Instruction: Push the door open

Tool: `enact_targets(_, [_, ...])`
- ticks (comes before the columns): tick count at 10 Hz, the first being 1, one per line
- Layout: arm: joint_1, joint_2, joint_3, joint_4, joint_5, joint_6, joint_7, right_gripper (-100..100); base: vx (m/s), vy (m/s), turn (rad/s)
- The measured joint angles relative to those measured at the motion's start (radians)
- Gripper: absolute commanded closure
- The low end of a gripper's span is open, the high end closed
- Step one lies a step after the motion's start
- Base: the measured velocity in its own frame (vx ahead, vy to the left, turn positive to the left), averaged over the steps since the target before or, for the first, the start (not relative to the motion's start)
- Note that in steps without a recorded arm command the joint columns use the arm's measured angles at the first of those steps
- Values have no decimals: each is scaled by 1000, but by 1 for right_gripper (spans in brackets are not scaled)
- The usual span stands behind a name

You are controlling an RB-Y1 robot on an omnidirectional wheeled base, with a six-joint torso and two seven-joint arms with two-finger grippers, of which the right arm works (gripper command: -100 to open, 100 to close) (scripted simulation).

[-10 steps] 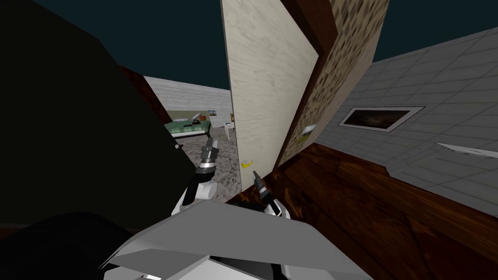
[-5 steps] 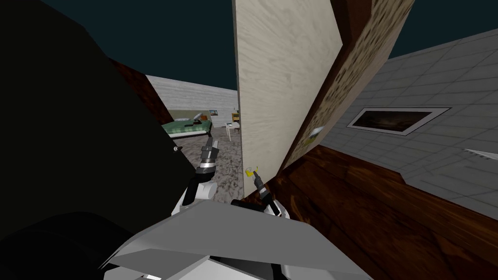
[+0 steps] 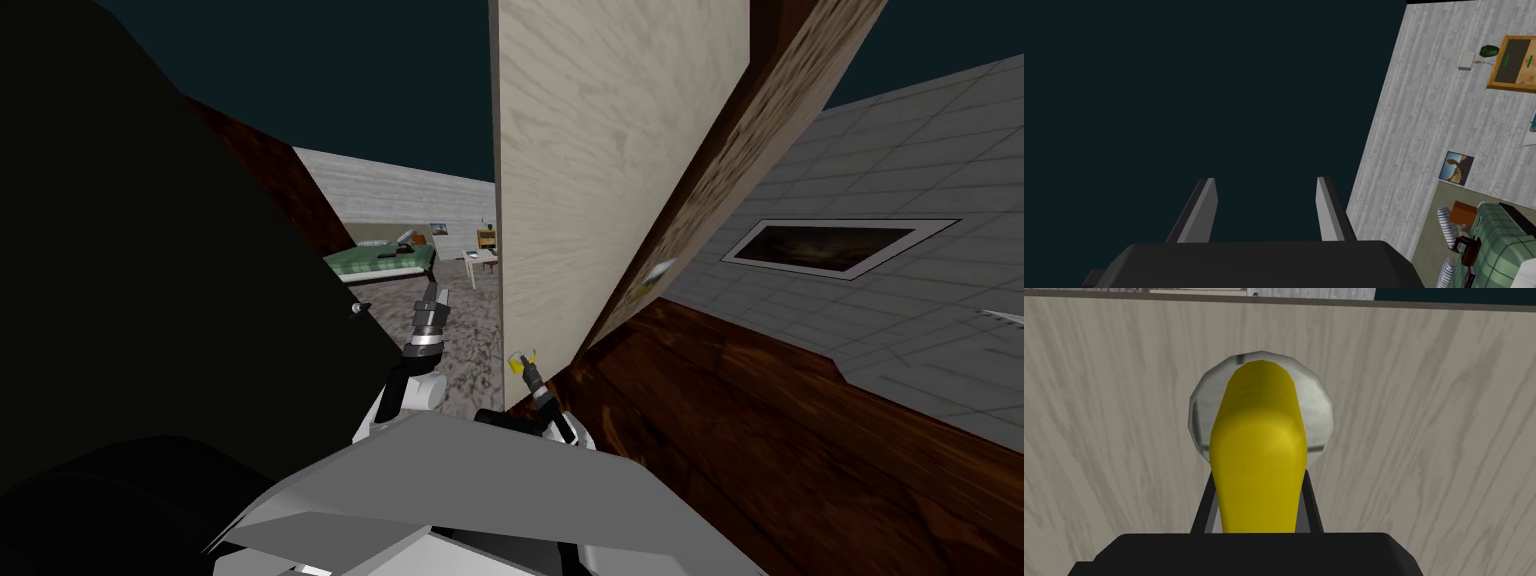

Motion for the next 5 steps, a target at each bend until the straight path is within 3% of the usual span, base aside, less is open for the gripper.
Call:
enact_targets(3, [-2, 1, 1, 0, 0, 2, 0, 100, 0, 0, 0])
enact_targets(5, [3, 2, -7, 3, 0, 6, 3, 100, 96, 125, -46])
